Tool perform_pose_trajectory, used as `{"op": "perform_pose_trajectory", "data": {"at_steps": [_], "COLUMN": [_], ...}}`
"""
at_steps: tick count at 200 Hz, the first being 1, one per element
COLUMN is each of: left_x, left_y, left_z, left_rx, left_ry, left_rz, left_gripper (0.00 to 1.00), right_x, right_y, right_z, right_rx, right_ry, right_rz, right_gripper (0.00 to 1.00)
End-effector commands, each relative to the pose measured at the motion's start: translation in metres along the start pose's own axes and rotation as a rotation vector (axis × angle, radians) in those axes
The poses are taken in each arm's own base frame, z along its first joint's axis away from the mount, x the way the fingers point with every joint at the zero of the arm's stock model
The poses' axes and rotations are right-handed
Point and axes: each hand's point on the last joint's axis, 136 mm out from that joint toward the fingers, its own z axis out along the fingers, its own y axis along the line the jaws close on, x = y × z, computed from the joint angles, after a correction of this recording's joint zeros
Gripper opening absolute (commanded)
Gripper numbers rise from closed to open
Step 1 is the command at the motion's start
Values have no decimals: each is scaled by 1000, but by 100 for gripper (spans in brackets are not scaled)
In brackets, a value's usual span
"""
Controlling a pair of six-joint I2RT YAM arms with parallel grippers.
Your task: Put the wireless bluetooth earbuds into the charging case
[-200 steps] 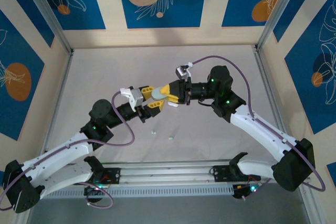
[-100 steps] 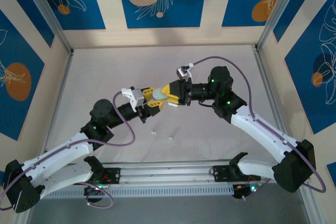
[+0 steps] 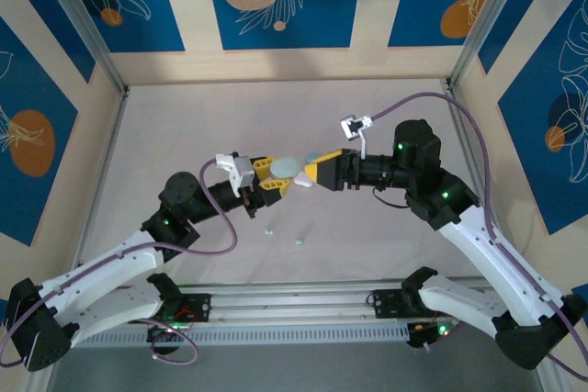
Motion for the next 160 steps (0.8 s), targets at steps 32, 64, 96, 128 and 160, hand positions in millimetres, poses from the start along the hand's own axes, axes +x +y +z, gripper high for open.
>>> {"op": "perform_pose_trajectory", "data": {"at_steps": [32, 64, 96, 128, 160], "left_x": [-25, -26, -27, -28, -27], "left_y": [-12, -12, -12, -12, -13], "left_z": [3, 4, 3, 4, 5], "left_rx": [66, 68, 66, 68, 77], "left_ry": [-63, -67, -72, -74, -69], "left_rz": [-25, -35, -39, -42, -44], "left_gripper": [29, 29, 29, 29, 29], "right_x": [10, 13, 16, 17, 13], "right_y": [-5, 0, -4, -11, -14], "right_z": [8, 12, 13, 15, 17], "right_rx": [42, 1, 11, 46, 57], "right_ry": [122, 138, 153, 156, 146], "right_rz": [-110, -138, -154, -159, -161], "right_gripper": [69, 70, 71, 71, 71]}}
